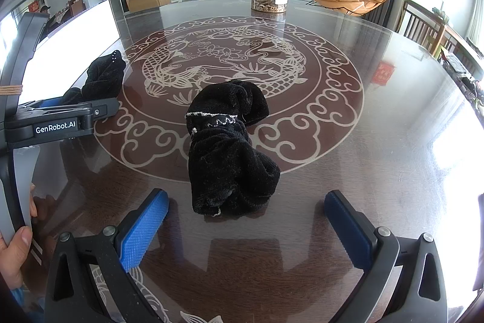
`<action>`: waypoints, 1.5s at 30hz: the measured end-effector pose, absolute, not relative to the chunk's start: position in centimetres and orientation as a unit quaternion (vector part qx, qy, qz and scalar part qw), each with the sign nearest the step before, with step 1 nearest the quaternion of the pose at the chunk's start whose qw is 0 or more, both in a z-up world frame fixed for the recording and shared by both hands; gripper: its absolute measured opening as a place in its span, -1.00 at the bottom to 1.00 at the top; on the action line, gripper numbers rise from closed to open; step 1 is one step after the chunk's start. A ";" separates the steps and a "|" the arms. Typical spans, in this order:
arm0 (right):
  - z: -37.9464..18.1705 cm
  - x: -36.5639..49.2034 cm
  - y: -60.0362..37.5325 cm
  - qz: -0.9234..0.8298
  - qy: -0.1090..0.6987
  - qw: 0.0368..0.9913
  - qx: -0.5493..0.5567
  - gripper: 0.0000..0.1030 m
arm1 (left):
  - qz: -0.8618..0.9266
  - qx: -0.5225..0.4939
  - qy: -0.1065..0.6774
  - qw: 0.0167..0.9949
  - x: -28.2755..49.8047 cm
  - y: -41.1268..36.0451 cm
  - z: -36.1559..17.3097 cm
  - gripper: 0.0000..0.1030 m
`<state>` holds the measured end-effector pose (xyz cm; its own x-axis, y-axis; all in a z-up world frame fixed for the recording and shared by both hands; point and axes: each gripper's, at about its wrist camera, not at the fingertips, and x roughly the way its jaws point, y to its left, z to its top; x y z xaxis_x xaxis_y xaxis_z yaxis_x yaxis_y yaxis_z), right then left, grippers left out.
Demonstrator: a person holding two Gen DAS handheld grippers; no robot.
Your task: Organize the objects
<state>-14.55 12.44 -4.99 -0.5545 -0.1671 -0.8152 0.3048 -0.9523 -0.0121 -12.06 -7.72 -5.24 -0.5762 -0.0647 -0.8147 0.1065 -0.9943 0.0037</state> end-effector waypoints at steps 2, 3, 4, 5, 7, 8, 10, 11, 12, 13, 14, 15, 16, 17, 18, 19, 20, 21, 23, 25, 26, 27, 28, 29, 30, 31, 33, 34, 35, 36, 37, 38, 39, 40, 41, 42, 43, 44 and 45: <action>-5.0 -14.6 12.4 -0.878 0.076 0.134 0.452 1.00 | -0.887 0.458 0.023 0.048 -12.1 -7.7 -5.2 1.00; -5.0 -14.6 12.4 -0.878 0.076 0.134 0.452 1.00 | -0.887 0.458 0.023 0.048 -12.1 -7.7 -5.2 1.00; -5.0 -14.6 12.4 -0.878 0.076 0.134 0.452 1.00 | -0.887 0.458 0.023 0.048 -12.1 -7.7 -5.2 1.00; -5.0 -14.6 12.4 -0.878 0.076 0.134 0.452 1.00 | -0.887 0.458 0.023 0.048 -12.1 -7.7 -5.2 1.00; -5.0 -14.6 12.4 -0.878 0.076 0.134 0.452 1.00 | -0.887 0.458 0.023 0.048 -12.1 -7.7 -5.2 1.00; -5.0 -14.6 12.4 -0.878 0.076 0.134 0.453 1.00 | -0.887 0.458 0.023 0.048 -12.1 -7.7 -5.2 1.00; -5.0 -14.6 12.4 -0.878 0.076 0.134 0.453 1.00 | -0.887 0.458 0.023 0.048 -12.1 -7.7 -5.2 1.00; -5.0 -14.6 12.4 -0.878 0.076 0.134 0.453 1.00 | -0.887 0.458 0.023 0.048 -12.1 -7.7 -5.2 1.00; -5.0 -14.6 12.4 -0.878 0.076 0.134 0.453 1.00 | -0.887 0.458 0.023 0.048 -12.1 -7.7 -5.2 1.00; -5.0 -14.6 12.4 -0.878 0.076 0.134 0.453 1.00 | -0.887 0.458 0.023 0.048 -12.1 -7.7 -5.2 1.00; -5.0 -14.6 12.4 -0.878 0.076 0.134 0.453 1.00 | -0.887 0.458 0.023 0.048 -12.1 -7.7 -5.2 1.00; -5.0 -14.6 12.4 -0.878 0.076 0.134 0.453 0.99 | -0.887 0.458 0.023 0.048 -12.1 -7.7 -5.2 1.00; -5.0 -14.6 12.5 -0.878 0.076 0.134 0.453 0.99 | -0.887 0.458 0.023 0.048 -12.1 -7.7 -5.2 1.00; -5.0 -14.6 12.4 -0.878 0.076 0.134 0.453 1.00 | -0.887 0.458 0.023 0.048 -12.0 -7.7 -5.2 1.00; -5.0 -14.6 12.4 -0.878 0.076 0.134 0.453 1.00 | -0.887 0.458 0.023 0.048 -12.0 -7.7 -5.2 1.00; -5.0 -14.6 12.4 -0.878 0.076 0.134 0.453 1.00 | -0.887 0.458 0.023 0.048 -12.1 -7.7 -5.2 1.00; -5.0 -14.6 12.4 -0.878 0.076 0.134 0.453 1.00 | -0.887 0.458 0.023 0.048 -12.1 -7.7 -5.2 1.00; -5.0 -14.6 12.4 -0.878 0.076 0.134 0.453 1.00 | -0.887 0.458 0.023 0.048 -12.1 -7.7 -5.2 1.00; -5.0 -14.6 12.4 -0.878 0.076 0.134 0.453 1.00 | -0.887 0.458 0.023 0.048 -12.1 -7.7 -5.2 1.00; -5.0 -14.6 12.4 -0.878 0.076 0.134 0.453 1.00 | -0.887 0.458 0.023 0.048 -12.1 -7.7 -5.2 1.00; -5.0 -14.6 12.4 -0.878 0.076 0.134 0.453 1.00 | -0.887 0.458 0.023 0.048 -12.1 -7.7 -5.2 1.00; -5.0 -14.6 12.4 -0.878 0.076 0.134 0.453 1.00 | -0.887 0.458 0.023 0.048 -12.1 -7.7 -5.2 1.00; -5.0 -14.6 12.4 -0.878 0.076 0.134 0.453 1.00 | -0.887 0.458 0.023 0.048 -12.1 -7.7 -5.2 1.00; -5.0 -14.6 12.4 -0.878 0.075 0.134 0.453 1.00 | -0.887 0.458 0.023 0.048 -12.1 -7.7 -5.2 1.00; -5.0 -14.6 12.4 -0.878 0.076 0.134 0.453 1.00 | -0.887 0.458 0.023 0.048 -12.1 -7.7 -5.2 1.00; -5.0 -14.6 12.4 -0.878 0.076 0.134 0.453 1.00 | -0.887 0.458 0.023 0.048 -12.1 -7.7 -5.2 1.00; -5.0 -14.6 12.4 -0.878 0.076 0.134 0.453 1.00 | -0.887 0.458 0.023 0.048 -12.1 -7.7 -5.2 1.00; -5.0 -14.6 12.4 -0.878 0.075 0.134 0.453 1.00 | -0.887 0.458 0.023 0.048 -12.1 -7.7 -5.2 1.00; -5.0 -14.5 12.5 -0.878 0.075 0.134 0.453 1.00 | -0.887 0.458 0.023 0.048 -12.1 -7.7 -5.2 1.00; -5.0 -14.5 12.5 -0.878 0.075 0.134 0.453 1.00 | -0.887 0.458 0.024 0.047 -12.1 -7.7 -5.2 1.00; -4.9 -14.5 12.5 -0.878 0.075 0.134 0.453 1.00 | -0.886 0.461 0.019 0.037 -12.2 -7.8 -5.2 1.00; -4.9 -14.5 12.5 -0.878 0.075 0.133 0.453 1.00 | -0.880 0.474 0.011 0.014 -12.2 -7.9 -5.2 1.00; -4.9 -14.5 12.5 -0.879 0.074 0.132 0.453 1.00 | -0.870 0.493 0.002 -0.006 -12.4 -8.0 -5.0 1.00; -5.0 -14.5 12.4 -0.879 0.074 0.132 0.453 1.00 | -0.858 0.513 -0.002 -0.022 -12.6 -8.3 -4.8 1.00; -5.0 -14.5 12.4 -0.879 0.074 0.132 0.453 1.00 | -0.847 0.530 0.011 -0.034 -12.7 -8.8 -4.5 1.00; -5.0 -14.5 12.4 -0.879 0.074 0.132 0.453 1.00 | -0.838 0.542 0.032 -0.043 -13.0 -9.3 -4.2 1.00; -5.0 -14.5 12.4 -0.879 0.074 0.132 0.453 1.00 | -0.827 0.557 0.060 -0.048 -13.4 -10.1 -4.0 1.00; -5.0 -14.5 12.4 -0.879 0.074 0.130 0.452 1.00 | -0.820 0.566 0.070 -0.046 -13.7 -10.4 -3.9 1.00; -5.0 -14.5 12.4 -0.879 0.073 0.130 0.452 1.00 | -0.815 0.573 0.070 -0.041 -14.1 -10.5 -3.9 1.00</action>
